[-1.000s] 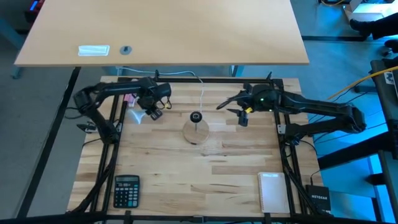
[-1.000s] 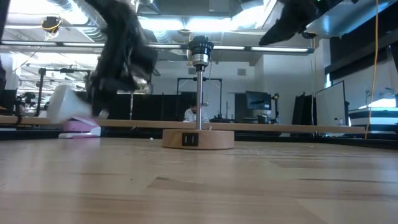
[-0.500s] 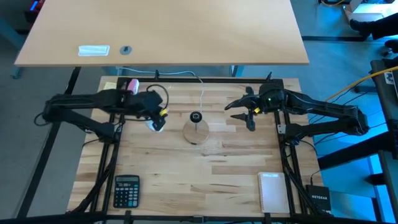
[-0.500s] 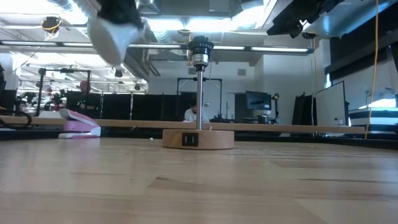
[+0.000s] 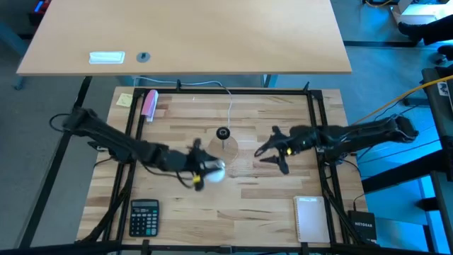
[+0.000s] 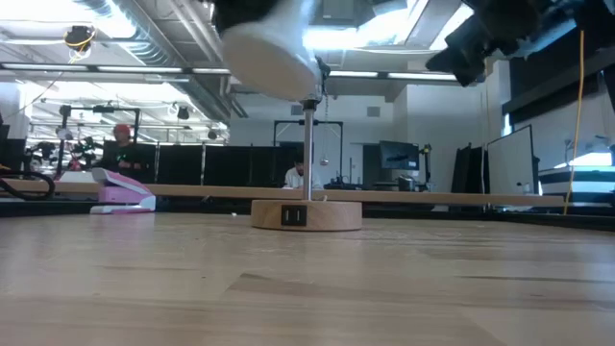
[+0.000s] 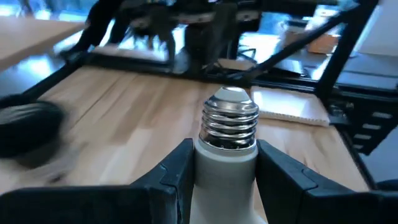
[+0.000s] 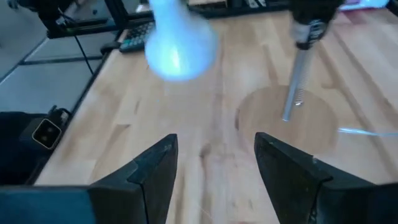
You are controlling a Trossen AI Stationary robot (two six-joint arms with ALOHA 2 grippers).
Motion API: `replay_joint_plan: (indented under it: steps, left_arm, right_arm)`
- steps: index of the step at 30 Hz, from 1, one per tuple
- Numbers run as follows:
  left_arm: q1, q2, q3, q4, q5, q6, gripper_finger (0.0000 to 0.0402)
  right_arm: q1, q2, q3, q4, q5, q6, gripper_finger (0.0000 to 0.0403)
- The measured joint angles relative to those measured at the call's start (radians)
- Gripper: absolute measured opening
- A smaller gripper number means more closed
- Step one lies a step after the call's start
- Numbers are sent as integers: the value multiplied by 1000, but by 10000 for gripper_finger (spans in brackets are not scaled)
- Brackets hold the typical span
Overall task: Screw lightbulb
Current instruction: Insert the white lightbulb into the lamp
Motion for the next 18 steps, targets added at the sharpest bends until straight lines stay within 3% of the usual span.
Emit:
replay_joint_plan:
  steps: [5, 9, 13, 18]
  left_arm:
    - [-25, 245, -4, 323, -3, 141, 122]
    - [-28, 405, -4, 569, -2, 204, 122]
    - [-12, 491, -4, 672, -2, 222, 122]
    - [2, 536, -3, 679, 3, 196, 130]
  right_arm:
    - [88, 0, -128, 190, 102, 51, 218]
    - [119, 0, -192, 281, 113, 105, 218]
    - [125, 0, -220, 283, 105, 181, 218]
    - [125, 48, -228, 313, 103, 185, 218]
